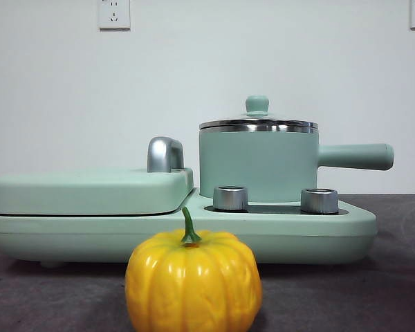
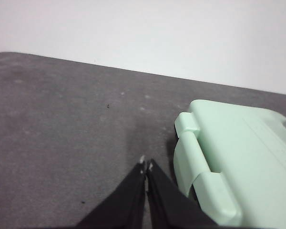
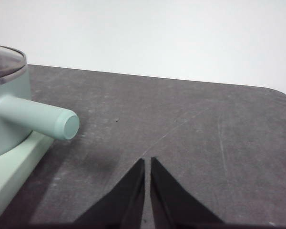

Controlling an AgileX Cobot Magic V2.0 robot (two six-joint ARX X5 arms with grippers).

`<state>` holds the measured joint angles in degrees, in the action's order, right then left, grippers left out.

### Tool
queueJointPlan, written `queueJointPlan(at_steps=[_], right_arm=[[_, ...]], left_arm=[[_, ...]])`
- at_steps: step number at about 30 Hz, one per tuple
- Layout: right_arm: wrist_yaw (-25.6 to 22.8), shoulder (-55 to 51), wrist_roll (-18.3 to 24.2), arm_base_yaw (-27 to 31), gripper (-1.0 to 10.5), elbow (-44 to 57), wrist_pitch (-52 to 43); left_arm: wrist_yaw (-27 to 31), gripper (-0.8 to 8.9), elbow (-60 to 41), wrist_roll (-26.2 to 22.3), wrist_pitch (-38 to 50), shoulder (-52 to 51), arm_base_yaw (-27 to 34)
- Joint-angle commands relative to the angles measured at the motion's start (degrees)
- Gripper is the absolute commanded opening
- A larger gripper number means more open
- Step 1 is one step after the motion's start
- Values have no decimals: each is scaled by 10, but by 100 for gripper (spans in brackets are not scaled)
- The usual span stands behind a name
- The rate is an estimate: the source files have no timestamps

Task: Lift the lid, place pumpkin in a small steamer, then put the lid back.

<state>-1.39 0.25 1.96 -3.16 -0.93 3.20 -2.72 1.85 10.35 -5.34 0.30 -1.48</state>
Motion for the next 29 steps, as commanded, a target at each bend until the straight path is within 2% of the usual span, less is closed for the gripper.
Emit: queueJointPlan(at_steps=[1, 3, 6, 8, 11, 16, 19, 23, 29], right_arm=[[0, 0, -41, -1, 19, 2, -7], [-2, 0, -80, -1, 19, 2, -6], [-4, 0, -181, 0, 19, 2, -4], [-3, 0, -214, 0, 19, 2, -4], [-5, 0, -214, 0, 19, 1, -10], [-6, 0, -216, 0, 11, -15, -10], [-6, 0, -228, 0, 11, -43, 21], [-5, 7, -228, 0, 11, -88, 79], [5, 40, -221, 0, 11, -158, 140]], left_arm=[[2, 7, -11, 51, 7, 0, 0], [2, 7, -11, 96, 7, 0, 0], [2, 7, -11, 149, 6, 0, 0], [2, 7, -11, 159, 7, 0, 0], [2, 7, -11, 161, 9, 0, 0], [2, 8, -4, 224, 19, 0, 0], [2, 9, 11, 238, 2, 0, 0], [1, 9, 51, 235, -57, 4, 0], [-7, 9, 119, 200, -112, 25, 0]])
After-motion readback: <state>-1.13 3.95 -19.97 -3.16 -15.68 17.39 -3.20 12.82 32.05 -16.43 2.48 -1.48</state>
